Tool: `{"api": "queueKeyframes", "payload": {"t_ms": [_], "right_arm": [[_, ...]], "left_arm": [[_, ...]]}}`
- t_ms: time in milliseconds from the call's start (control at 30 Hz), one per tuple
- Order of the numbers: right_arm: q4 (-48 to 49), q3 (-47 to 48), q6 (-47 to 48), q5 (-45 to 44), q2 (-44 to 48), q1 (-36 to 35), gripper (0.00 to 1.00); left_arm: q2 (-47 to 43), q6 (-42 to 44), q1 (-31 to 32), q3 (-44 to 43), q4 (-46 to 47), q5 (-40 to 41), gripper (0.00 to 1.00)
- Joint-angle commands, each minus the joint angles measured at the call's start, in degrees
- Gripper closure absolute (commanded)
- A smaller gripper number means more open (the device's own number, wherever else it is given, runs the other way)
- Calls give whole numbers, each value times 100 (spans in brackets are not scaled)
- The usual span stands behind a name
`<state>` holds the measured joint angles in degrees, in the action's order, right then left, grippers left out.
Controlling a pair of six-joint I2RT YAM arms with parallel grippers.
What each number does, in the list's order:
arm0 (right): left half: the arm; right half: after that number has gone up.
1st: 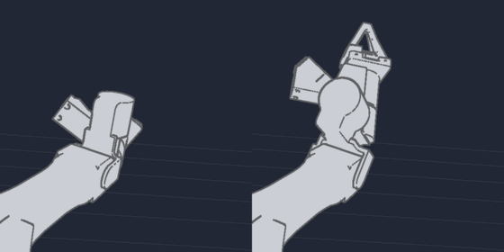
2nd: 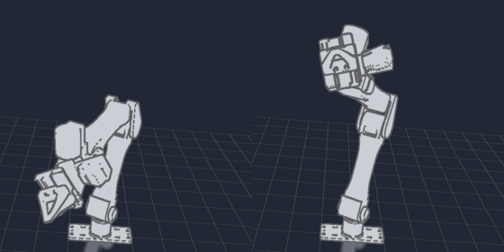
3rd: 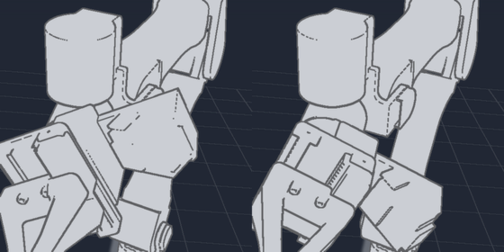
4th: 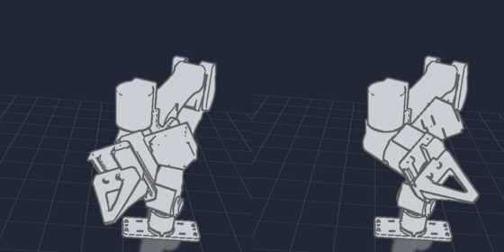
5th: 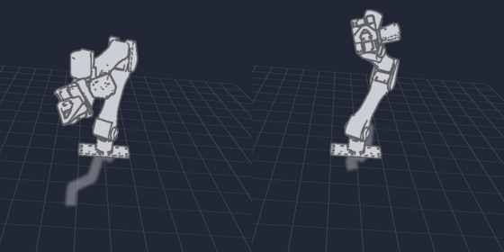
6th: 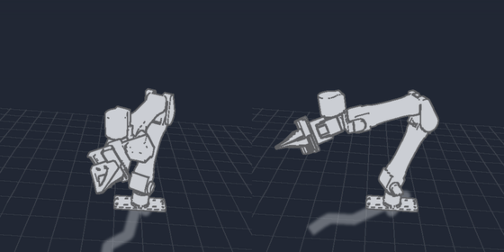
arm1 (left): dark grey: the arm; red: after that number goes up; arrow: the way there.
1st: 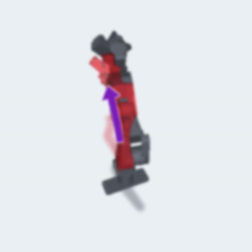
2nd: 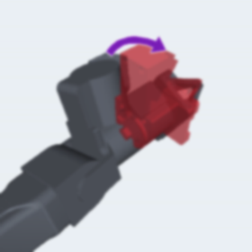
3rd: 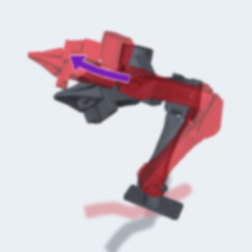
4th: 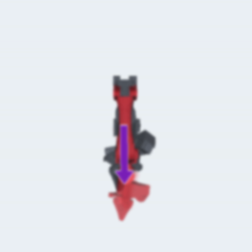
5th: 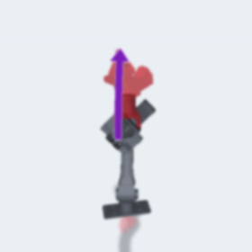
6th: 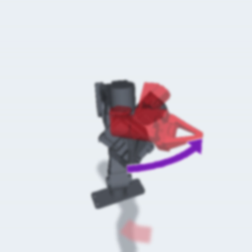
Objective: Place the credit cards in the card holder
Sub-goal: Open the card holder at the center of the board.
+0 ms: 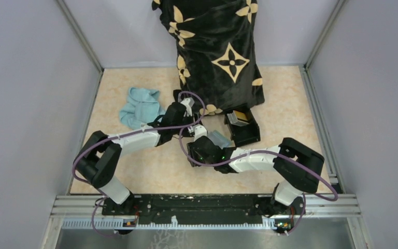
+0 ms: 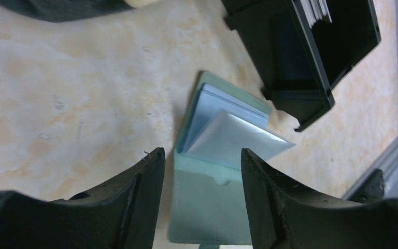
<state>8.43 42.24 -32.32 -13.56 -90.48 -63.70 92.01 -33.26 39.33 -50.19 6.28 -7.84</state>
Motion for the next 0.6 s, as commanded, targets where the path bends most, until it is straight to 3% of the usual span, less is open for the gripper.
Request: {"api": "queueKeyframes", "payload": {"t_ms": [0, 300, 567], "right_arm": [[64, 395, 535, 711, 2, -49, 64], [72, 356, 603, 896, 30, -3, 64], [28, 382, 735, 1202, -95, 77, 64]], "left_arm": [[-10, 225, 147, -303, 293, -1103, 38], [103, 5, 110, -58, 1107, -2236, 44], [873, 294, 82, -617, 700, -3367, 49]]}}
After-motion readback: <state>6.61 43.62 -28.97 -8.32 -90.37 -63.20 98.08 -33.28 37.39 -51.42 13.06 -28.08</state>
